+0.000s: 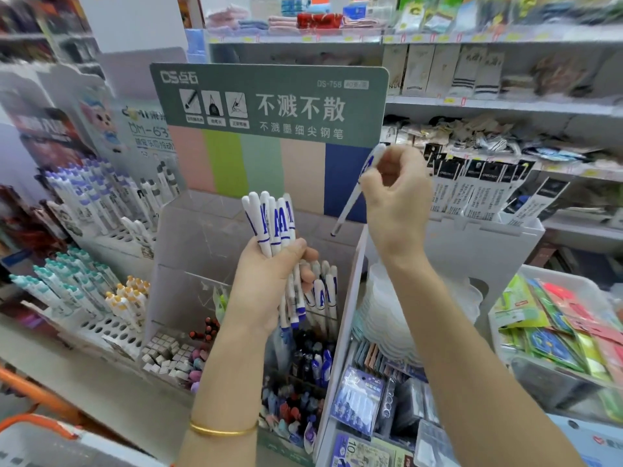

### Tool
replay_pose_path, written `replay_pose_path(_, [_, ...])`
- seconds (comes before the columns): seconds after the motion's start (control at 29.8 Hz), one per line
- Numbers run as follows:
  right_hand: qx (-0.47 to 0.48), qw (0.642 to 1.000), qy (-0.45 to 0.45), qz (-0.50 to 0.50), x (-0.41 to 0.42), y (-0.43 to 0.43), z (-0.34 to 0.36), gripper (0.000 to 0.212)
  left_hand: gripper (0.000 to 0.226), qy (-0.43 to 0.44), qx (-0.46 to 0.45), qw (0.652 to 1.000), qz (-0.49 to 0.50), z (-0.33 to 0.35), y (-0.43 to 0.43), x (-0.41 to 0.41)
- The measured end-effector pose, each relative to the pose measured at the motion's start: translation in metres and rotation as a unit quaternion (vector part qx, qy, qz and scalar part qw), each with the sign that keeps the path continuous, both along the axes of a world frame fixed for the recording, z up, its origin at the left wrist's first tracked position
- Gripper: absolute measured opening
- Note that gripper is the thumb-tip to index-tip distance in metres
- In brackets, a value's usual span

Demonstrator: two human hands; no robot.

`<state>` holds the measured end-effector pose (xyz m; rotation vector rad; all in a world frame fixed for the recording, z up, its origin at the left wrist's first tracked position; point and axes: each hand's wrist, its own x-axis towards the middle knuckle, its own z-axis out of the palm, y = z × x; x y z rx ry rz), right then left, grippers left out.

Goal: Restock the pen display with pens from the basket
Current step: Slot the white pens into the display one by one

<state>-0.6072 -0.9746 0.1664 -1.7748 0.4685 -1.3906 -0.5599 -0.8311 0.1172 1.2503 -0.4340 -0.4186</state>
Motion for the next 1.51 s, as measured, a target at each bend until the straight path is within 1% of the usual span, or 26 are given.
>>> replay_pose_path(0.03, [-0.026, 0.999, 0.045, -0.004, 0.004, 0.000, -0.007, 0.004, 0.006, -0.004, -0.003, 1.000, -0.005, 0.002, -0.001, -0.001])
replay_pose_path(0.07, [-0.042, 0.995, 0.088, -0.010, 0.007, 0.000, -0.014, 0.005, 0.006, -0.007, -0.005, 1.000, -0.012, 0.004, -0.001, -0.003])
replay_pose_path(0.13, [-0.078, 0.982, 0.168, -0.020, 0.013, 0.000, -0.027, 0.019, 0.006, -0.005, -0.011, 1.000, -0.026, 0.007, -0.003, -0.006])
replay_pose_path(0.24, [-0.138, 0.946, 0.289, -0.054, 0.018, 0.001, -0.033, 0.023, 0.008, -0.001, -0.016, 0.999, -0.036, 0.010, -0.005, -0.007])
replay_pose_path(0.3, [-0.166, 0.921, 0.343, -0.075, 0.019, 0.000, -0.030, 0.021, 0.008, -0.007, -0.010, 0.999, -0.036, 0.011, -0.005, -0.007])
replay_pose_path(0.37, [-0.172, 0.912, 0.362, -0.082, 0.016, -0.001, -0.026, 0.023, 0.008, -0.007, -0.010, 0.999, -0.037, 0.011, -0.004, -0.007])
replay_pose_path(0.4, [-0.164, 0.919, 0.349, -0.081, 0.013, 0.000, -0.024, 0.023, 0.008, -0.004, -0.012, 0.999, -0.040, 0.011, -0.004, -0.007])
replay_pose_path(0.47, [-0.127, 0.948, 0.286, -0.050, 0.007, 0.004, -0.022, 0.020, 0.007, -0.002, -0.013, 0.999, -0.048, 0.012, -0.005, -0.007])
replay_pose_path(0.54, [-0.070, 0.967, 0.242, 0.040, 0.002, 0.008, -0.019, 0.020, 0.008, -0.004, -0.015, 0.998, -0.060, 0.013, -0.007, -0.007])
replay_pose_path(0.64, [0.049, 0.952, 0.232, 0.196, -0.004, 0.013, -0.009, 0.026, 0.020, -0.018, -0.017, 0.996, -0.086, 0.014, -0.011, -0.007])
replay_pose_path(0.71, [0.107, 0.931, 0.221, 0.270, -0.010, 0.013, -0.004, 0.019, 0.031, -0.017, -0.016, 0.995, -0.094, 0.014, -0.011, -0.007])
replay_pose_path(0.74, [0.121, 0.922, 0.220, 0.294, -0.011, 0.012, -0.002, 0.016, 0.032, -0.016, -0.013, 0.995, -0.096, 0.015, -0.011, -0.007])
replay_pose_path(0.77, [0.125, 0.920, 0.220, 0.300, -0.011, 0.012, -0.002, 0.013, 0.028, -0.015, -0.009, 0.995, -0.096, 0.016, -0.010, -0.006])
replay_pose_path(0.84, [0.128, 0.935, 0.194, 0.268, -0.008, 0.010, -0.002, 0.010, 0.015, -0.001, 0.001, 0.996, -0.093, 0.016, -0.010, -0.005])
replay_pose_path(0.87, [0.135, 0.950, 0.156, 0.236, -0.006, 0.008, 0.000, 0.009, 0.010, 0.010, 0.005, 0.996, -0.088, 0.015, -0.009, -0.004])
replay_pose_path(0.94, [0.135, 0.977, 0.040, 0.159, -0.004, 0.002, 0.004, 0.007, 0.006, 0.020, 0.015, 0.998, -0.058, 0.012, -0.008, 0.000])
replay_pose_path(0.97, [0.113, 0.986, -0.006, 0.121, -0.004, 0.000, 0.006, 0.007, 0.003, 0.020, 0.020, 0.999, -0.037, 0.011, -0.006, 0.002])
replay_pose_path(1.01, [0.076, 0.993, -0.028, 0.087, -0.004, -0.003, 0.006, 0.007, 0.003, 0.018, 0.023, 0.999, -0.019, 0.010, -0.005, 0.003])
replay_pose_path(1.04, [0.031, 0.998, -0.019, 0.059, -0.003, -0.005, 0.005, 0.006, 0.005, 0.018, 0.025, 1.000, -0.007, 0.010, -0.004, 0.004])
replay_pose_path(1.07, [-0.013, 0.999, 0.017, 0.040, -0.002, -0.006, 0.002, 0.005, 0.006, 0.017, 0.025, 1.000, -0.002, 0.010, -0.003, 0.005])
replay_pose_path(1.14, [-0.063, 0.988, 0.136, 0.024, 0.002, -0.008, -0.008, 0.009, 0.010, 0.009, 0.026, 1.000, -0.004, 0.010, -0.003, 0.004])
replay_pose_path(1.21, [-0.078, 0.964, 0.254, 0.014, 0.004, -0.007, -0.018, 0.014, 0.013, 0.001, 0.027, 1.000, -0.013, 0.011, -0.004, 0.003])
replay_pose_path(1.28, [-0.119, 0.933, 0.338, -0.023, 0.006, -0.004, -0.024, 0.018, 0.014, -0.001, 0.026, 0.999, -0.019, 0.011, -0.005, 0.002])
replay_pose_path(1.38, [-0.185, 0.891, 0.407, -0.083, 0.010, -0.001, -0.027, 0.025, 0.013, 0.006, 0.021, 0.999, -0.028, 0.010, -0.007, 0.001])
replay_pose_path(1.44, [-0.195, 0.870, 0.441, -0.103, 0.012, -0.003, -0.028, 0.027, 0.012, 0.012, 0.016, 0.999, -0.037, 0.010, -0.008, 0.000])
replay_pose_path(1.51, [-0.191, 0.862, 0.455, -0.113, 0.012, -0.003, -0.029, 0.025, 0.012, 0.015, 0.013, 0.999, -0.046, 0.011, -0.008, 0.000])
